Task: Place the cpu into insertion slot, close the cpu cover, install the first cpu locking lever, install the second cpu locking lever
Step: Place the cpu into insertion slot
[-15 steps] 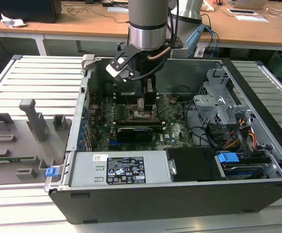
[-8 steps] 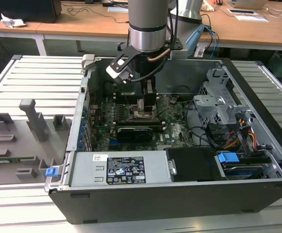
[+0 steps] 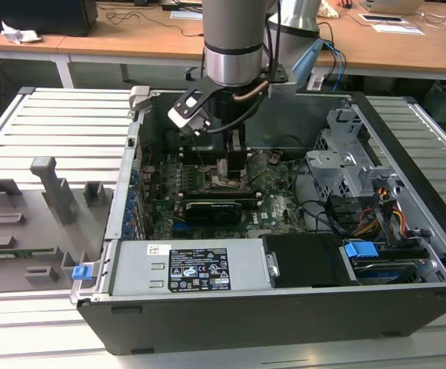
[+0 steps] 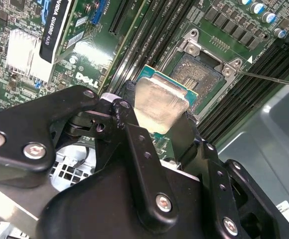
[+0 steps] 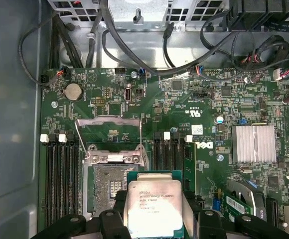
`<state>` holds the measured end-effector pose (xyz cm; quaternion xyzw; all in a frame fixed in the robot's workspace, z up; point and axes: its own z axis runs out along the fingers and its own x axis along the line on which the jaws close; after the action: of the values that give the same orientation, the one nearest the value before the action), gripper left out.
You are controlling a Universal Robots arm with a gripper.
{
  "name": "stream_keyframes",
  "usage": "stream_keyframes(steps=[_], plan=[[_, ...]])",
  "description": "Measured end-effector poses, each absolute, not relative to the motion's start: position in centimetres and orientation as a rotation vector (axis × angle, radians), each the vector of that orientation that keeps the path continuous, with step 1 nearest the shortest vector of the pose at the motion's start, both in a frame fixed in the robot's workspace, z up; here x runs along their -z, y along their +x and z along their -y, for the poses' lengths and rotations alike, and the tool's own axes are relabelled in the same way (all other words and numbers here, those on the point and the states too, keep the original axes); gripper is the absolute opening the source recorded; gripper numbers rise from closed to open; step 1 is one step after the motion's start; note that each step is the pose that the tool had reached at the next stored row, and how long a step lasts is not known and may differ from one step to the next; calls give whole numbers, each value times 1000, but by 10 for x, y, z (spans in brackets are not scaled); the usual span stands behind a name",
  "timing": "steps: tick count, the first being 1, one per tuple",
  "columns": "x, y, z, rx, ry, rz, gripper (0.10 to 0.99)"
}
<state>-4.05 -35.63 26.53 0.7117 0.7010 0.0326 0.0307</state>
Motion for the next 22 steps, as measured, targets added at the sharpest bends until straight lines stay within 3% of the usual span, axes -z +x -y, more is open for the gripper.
stream_keyframes(steps=[22], plan=[[-254, -41, 353, -101, 2193, -2160, 525]])
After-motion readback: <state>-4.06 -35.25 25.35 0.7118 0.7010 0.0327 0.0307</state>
